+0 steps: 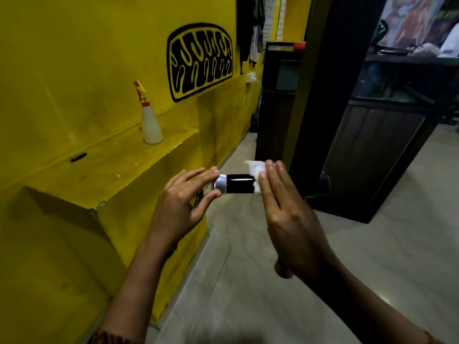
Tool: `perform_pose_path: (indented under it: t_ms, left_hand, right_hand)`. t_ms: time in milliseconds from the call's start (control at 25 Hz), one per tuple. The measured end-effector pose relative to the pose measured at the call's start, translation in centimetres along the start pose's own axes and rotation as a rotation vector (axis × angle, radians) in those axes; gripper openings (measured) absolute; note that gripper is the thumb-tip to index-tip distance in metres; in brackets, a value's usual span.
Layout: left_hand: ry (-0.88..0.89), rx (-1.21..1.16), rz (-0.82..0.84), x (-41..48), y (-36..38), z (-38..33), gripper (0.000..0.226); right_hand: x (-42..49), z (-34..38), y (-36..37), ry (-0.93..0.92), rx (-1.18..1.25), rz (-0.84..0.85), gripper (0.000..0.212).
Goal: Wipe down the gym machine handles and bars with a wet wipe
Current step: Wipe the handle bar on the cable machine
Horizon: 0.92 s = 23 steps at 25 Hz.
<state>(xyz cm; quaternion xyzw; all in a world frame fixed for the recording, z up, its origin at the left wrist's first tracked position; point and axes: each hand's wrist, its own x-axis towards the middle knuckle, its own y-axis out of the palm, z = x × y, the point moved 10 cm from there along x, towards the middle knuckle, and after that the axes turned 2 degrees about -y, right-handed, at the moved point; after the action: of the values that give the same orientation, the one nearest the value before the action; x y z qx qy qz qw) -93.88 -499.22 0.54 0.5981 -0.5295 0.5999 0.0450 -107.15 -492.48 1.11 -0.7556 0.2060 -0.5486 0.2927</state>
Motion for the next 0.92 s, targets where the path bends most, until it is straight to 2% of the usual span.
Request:
perform_pose_path:
  t_ms: [160,440,520,640,760,920]
  left_hand:
    - [0.013,-0.005,-0.003,0.0,0.2,-0.3,0.04]
    - [-0.004,-0.082,0.014,0.3,0.3,-0.3,0.04]
    - [-0.013,-0.083,0.015,0.4,0.3,-0.1,0.04]
    - [-0.022,-0.066,-0.003,0.3,0.0,0.0,0.04]
    - [-0.019,-0.042,-0.001,0.4,-0.3,-0.2,0.038]
    - [-0.047,-0.029,0.049,0.5,0.3,0.2,0.039]
  right_hand:
    - [-1.0,0.2,3.0,-0.11,-0.028,0.026,0.038]
    - [-3.4,2.1,0.5,-0.142,0.228,-0.068,0.042]
    - [-1.1,3.0,1.5,-0.161,0.225,-0.06,0.041]
    - [1.7,3.7,3.9,-0.147,0.206,-0.043,0.051]
    - [1.3,3.2,3.9,-0.211,0.168,-0.109,0.039]
    - [0.2,2.0,2.4,-0.283,0.041,-0.136,0.033]
